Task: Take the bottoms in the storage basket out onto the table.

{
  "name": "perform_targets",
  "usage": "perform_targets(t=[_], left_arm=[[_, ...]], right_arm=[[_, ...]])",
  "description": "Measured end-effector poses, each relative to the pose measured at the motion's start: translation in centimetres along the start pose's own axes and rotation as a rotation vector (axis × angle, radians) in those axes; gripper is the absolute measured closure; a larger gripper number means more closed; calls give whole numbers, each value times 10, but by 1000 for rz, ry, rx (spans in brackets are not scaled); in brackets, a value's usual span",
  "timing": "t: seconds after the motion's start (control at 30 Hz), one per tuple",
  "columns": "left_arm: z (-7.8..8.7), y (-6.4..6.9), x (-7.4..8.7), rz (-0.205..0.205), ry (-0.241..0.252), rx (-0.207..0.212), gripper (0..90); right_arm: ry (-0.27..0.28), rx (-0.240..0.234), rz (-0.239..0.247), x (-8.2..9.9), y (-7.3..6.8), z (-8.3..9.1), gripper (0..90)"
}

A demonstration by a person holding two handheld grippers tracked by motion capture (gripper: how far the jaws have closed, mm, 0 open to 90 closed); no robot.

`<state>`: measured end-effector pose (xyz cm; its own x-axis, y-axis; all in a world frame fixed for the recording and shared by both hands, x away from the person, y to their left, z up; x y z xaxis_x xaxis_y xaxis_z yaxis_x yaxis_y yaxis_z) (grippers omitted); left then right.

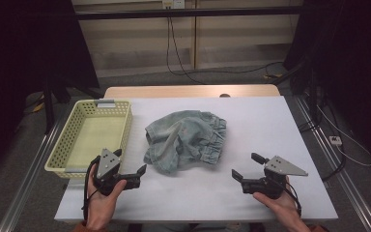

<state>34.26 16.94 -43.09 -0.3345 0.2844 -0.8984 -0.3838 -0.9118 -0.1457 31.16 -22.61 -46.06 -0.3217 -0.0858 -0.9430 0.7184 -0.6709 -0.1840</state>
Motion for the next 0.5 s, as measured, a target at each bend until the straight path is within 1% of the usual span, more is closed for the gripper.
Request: perform_targets(t=[0.1,0.13,0.17,0.23,0.3,0.33,0.4,0.47,0.5], left_arm=[[3,-6,4,19,20,-29,60],[4,-6,5,30,23,-35,60],[4,-6,7,32,26,-37,61],[4,-4,9,9,29,-40,62],[3,-2,10,8,28,-35,61],[3,-2,11,15,26,-32,61],[3,-3,11,17,27,-38,60],[3,-4,11,33,29,-27,66],[3,-4,11,31,28,-22,71]], right_arm=[[1,-1,2,0,0,1,47],[1,-2,2,0,0,1,47],[1,-3,2,0,0,1,47],[1,-4,4,0,0,1,47],[0,-5,6,-1,0,1,47],[1,-7,4,-1,0,0,47],[-3,-11,10,-1,0,-1,47],[-4,-12,6,0,1,-2,47],[-5,-13,2,0,1,-2,47]])
Point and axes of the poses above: each handheld gripper's, and its own axes: z roughly backward along the jaws, x roughly out of its underside, y roughly to its right, the point moved 5 cm from there along -z, roughly forward along the jaws, and after that the axes turned 14 degrees about -x, right-handed, at the moved point
